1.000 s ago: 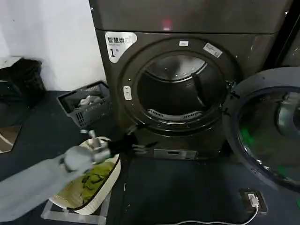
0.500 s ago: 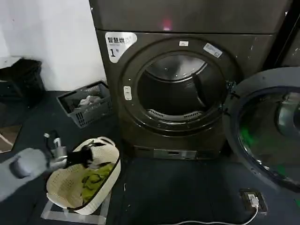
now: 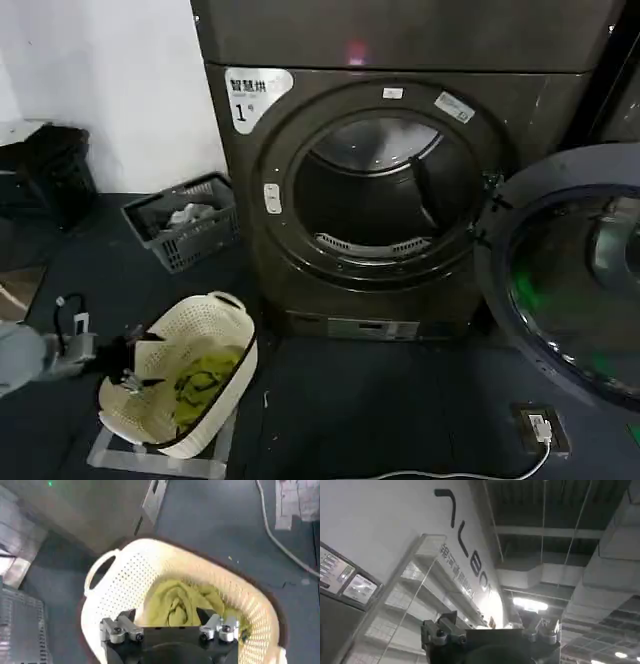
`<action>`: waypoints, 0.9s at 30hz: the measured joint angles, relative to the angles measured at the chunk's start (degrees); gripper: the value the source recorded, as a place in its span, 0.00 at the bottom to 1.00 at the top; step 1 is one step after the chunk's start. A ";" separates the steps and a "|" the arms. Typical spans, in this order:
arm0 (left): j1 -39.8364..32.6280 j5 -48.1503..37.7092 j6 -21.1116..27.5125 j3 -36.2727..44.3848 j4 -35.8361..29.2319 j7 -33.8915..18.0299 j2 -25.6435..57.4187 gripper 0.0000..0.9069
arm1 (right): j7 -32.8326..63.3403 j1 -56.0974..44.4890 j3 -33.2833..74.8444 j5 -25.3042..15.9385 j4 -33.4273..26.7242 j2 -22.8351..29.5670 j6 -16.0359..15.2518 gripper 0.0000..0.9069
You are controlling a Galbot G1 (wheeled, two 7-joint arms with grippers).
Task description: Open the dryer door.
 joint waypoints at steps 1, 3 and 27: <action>0.10 0.26 0.02 -0.18 0.29 0.24 0.06 1.00 | 0.00 0.13 -0.14 -0.03 0.07 0.05 0.00 1.00; 0.28 1.04 0.04 -0.52 0.87 0.79 0.15 1.00 | -0.01 0.21 -0.36 -0.09 0.07 0.07 -0.01 1.00; 1.20 4.42 -1.24 -2.13 2.31 3.77 0.72 1.00 | -0.16 0.06 -0.34 -0.22 -0.08 -0.40 -0.09 1.00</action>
